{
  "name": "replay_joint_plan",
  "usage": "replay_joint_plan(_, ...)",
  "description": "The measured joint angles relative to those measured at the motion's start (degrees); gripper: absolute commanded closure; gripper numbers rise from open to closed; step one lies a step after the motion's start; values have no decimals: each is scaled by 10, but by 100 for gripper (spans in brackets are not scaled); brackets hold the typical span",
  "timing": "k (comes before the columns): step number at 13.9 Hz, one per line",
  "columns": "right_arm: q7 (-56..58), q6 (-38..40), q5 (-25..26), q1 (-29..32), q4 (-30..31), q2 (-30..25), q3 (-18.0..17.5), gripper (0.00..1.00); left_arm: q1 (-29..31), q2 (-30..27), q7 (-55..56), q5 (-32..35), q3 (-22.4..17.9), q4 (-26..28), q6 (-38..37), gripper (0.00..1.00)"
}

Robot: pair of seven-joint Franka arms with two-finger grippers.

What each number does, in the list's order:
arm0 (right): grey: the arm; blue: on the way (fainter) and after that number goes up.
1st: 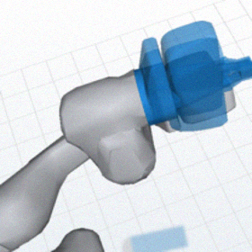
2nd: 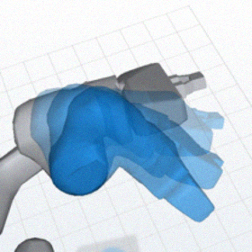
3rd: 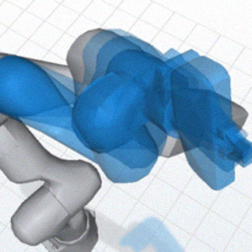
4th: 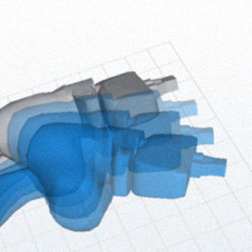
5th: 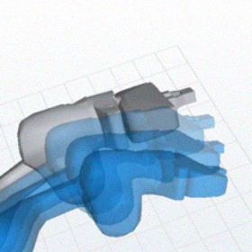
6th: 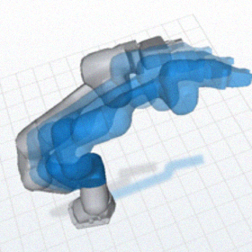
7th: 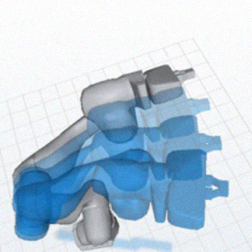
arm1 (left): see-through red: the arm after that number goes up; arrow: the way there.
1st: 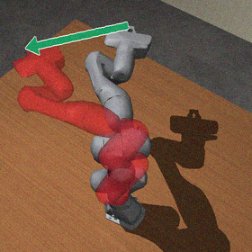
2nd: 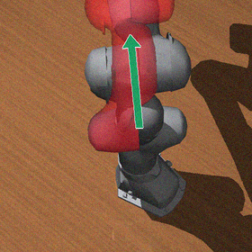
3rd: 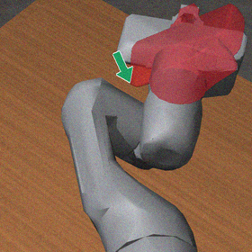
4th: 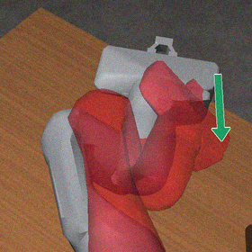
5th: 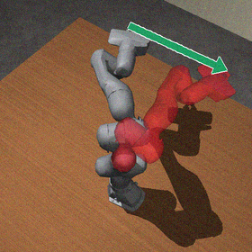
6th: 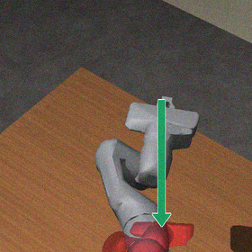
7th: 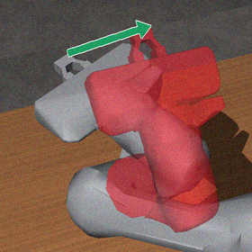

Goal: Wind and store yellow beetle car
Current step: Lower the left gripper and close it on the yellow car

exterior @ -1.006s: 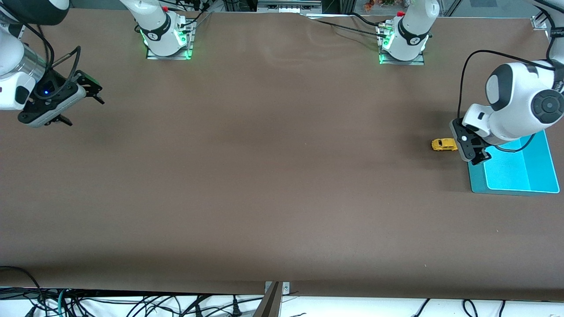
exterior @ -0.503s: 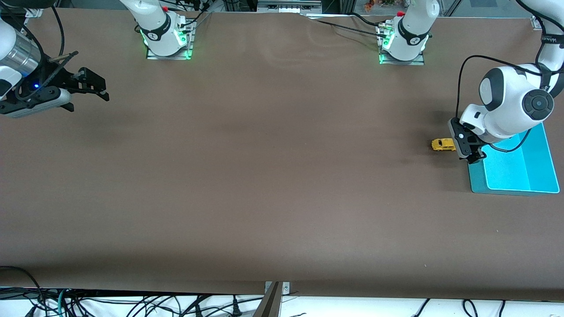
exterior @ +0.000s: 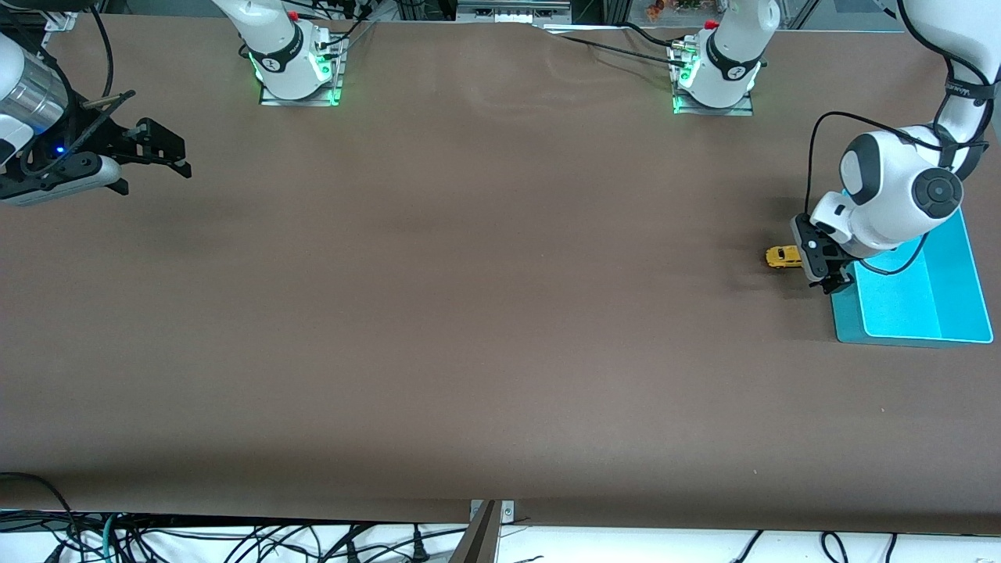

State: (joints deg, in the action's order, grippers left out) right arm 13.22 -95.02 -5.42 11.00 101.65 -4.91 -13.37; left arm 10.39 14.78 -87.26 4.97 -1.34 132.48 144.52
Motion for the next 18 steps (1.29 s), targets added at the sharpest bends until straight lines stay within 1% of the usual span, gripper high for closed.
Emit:
replay_joint_plan(4,0,0,0,0,-1,0,0,0,0,0,-43,0,0,26,49,0)
replay_joint_plan(7,-1,0,1,0,-1,0,1,0,0,2,-46,0,0,47,78,0)
replay_joint_plan(13,-2,14,3,0,-12,-1,6,0,7,9,-48,0,-1,64,109,0)
replay_joint_plan(14,-2,14,3,0,-13,-1,6,0,8,11,-49,0,-1,68,116,2)
replay_joint_plan(16,-2,15,5,0,-14,-1,6,0,8,16,-50,0,-1,71,123,24)
replay_joint_plan(18,-2,15,5,0,-14,-1,6,0,9,17,-50,0,-1,72,125,63)
